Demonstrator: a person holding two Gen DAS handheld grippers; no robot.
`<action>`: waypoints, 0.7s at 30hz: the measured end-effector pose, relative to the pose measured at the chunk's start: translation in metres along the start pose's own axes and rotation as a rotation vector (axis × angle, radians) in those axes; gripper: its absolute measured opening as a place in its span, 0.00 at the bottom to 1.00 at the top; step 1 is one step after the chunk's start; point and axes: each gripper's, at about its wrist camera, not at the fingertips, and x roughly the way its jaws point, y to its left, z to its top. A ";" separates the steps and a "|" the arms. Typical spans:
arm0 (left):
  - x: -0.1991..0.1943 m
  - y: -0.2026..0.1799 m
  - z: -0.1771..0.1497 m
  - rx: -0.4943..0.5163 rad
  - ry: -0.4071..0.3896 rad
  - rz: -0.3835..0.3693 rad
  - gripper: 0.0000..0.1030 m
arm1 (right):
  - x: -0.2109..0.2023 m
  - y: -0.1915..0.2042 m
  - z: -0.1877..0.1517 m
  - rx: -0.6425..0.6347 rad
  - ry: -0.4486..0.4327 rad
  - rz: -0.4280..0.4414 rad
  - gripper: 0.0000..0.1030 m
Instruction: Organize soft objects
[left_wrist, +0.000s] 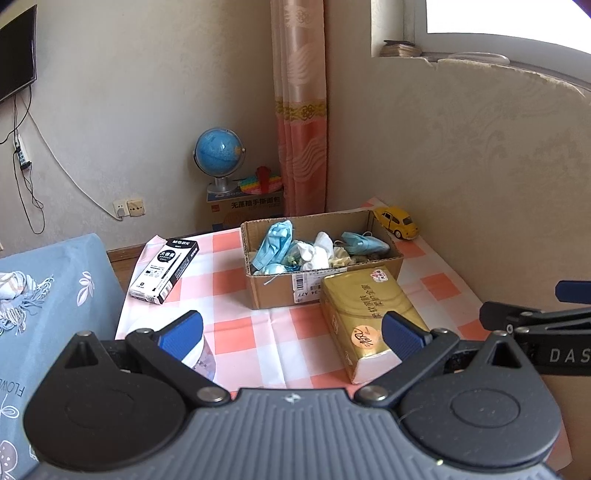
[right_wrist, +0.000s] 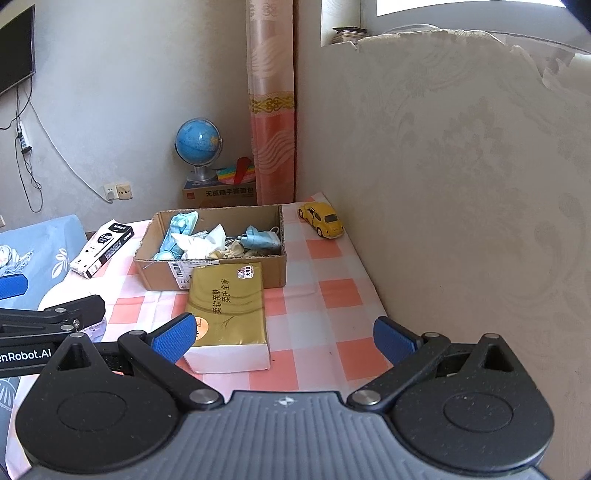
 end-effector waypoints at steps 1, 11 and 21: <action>0.000 0.000 0.000 0.000 -0.001 0.000 1.00 | 0.000 0.000 0.000 -0.001 -0.001 -0.001 1.00; -0.003 0.000 0.001 -0.001 -0.005 -0.002 1.00 | -0.001 0.001 0.000 0.000 -0.003 0.001 1.00; -0.003 0.000 0.001 -0.001 -0.002 -0.003 1.00 | -0.002 0.001 0.000 -0.003 -0.002 0.002 1.00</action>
